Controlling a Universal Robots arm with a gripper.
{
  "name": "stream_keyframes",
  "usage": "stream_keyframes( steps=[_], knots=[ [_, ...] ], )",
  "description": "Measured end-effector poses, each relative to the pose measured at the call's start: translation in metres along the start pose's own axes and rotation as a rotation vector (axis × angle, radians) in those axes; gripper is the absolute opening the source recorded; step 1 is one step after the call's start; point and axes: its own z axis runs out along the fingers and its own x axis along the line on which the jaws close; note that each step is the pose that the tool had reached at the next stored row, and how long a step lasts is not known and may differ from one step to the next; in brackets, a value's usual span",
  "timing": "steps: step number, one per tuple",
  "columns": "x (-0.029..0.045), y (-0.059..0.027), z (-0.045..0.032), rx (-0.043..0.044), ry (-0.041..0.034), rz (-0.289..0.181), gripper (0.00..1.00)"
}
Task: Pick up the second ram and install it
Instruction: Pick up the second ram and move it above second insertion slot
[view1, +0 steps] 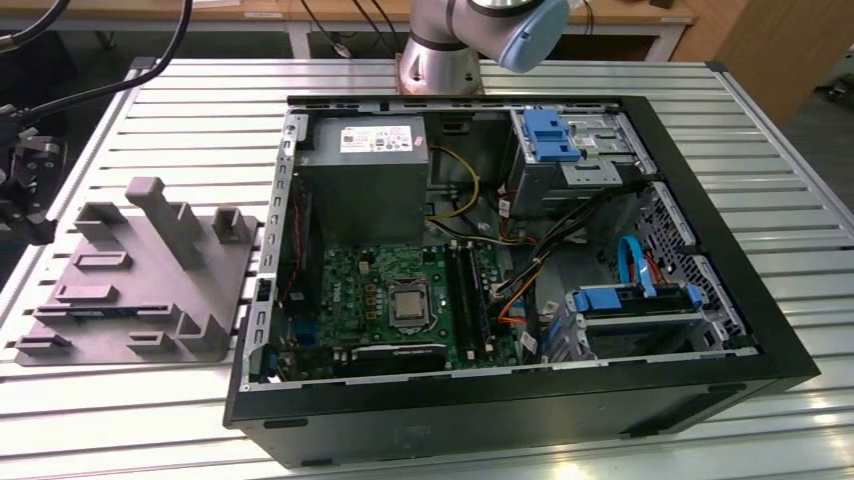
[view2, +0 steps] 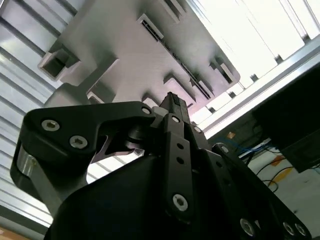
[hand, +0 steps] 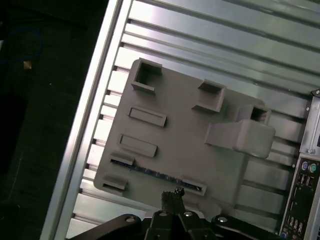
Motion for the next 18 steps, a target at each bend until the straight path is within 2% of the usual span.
stream_keyframes(
  steps=[18],
  knots=[
    [0.0, 0.0, 0.0009, -0.0081, 0.0125, -0.326, 0.1]
  ],
)
